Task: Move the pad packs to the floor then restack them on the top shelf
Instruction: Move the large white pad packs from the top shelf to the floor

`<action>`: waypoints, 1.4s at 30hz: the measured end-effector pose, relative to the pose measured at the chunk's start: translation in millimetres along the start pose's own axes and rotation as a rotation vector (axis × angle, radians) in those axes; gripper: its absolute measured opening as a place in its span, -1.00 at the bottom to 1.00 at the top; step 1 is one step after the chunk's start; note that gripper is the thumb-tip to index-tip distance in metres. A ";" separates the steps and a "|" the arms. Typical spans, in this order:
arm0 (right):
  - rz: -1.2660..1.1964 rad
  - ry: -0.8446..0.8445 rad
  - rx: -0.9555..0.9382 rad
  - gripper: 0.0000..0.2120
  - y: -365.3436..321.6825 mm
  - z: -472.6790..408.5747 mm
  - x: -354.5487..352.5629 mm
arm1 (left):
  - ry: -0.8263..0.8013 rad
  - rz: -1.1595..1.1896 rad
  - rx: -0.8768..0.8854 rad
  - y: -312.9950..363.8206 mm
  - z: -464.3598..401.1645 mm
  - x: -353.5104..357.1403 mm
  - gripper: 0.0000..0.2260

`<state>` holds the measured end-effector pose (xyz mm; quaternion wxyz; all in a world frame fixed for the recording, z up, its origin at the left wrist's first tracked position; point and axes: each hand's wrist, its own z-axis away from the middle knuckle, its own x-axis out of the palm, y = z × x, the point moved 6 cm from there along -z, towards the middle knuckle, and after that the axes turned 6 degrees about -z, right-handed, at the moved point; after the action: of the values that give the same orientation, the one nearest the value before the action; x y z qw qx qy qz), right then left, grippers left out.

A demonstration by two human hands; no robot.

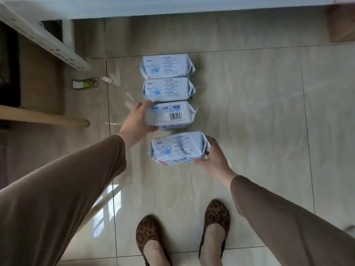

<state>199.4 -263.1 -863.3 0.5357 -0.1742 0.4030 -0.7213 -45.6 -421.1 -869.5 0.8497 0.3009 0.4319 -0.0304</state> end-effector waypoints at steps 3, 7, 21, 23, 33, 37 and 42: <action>-0.003 0.035 0.000 -0.29 11.6 -11.7 4.6 | 0.015 -0.019 0.034 -1.8 -9.4 8.1 -0.24; -0.003 0.086 -0.030 -0.35 21.3 -24.0 11.0 | 0.028 0.002 0.051 -4.4 -16.9 11.8 -0.24; 0.032 0.219 -0.083 -0.36 29.2 -50.5 38.5 | 0.138 0.031 0.015 -24.9 33.2 -7.0 -0.46; 0.046 0.213 -0.080 -0.31 27.5 -53.1 39.7 | 0.138 0.019 0.000 -28.7 41.8 -2.8 -0.48; 0.231 0.171 0.060 -0.10 -30.4 21.1 -6.4 | 0.041 -0.136 -0.099 15.0 116.5 -32.1 -0.46; 0.408 0.164 -0.010 -0.30 -125.7 76.5 -50.9 | 0.030 -0.164 -0.038 89.6 149.7 -89.7 -0.46; 0.583 0.193 -0.136 -0.44 -271.4 157.6 -116.1 | 0.063 -0.234 0.091 208.1 184.3 -197.0 -0.46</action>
<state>177.8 -191.8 -537.0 0.6663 -0.0176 0.5322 -0.5220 28.0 -391.2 -538.2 0.8117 0.2877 0.4888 -0.1394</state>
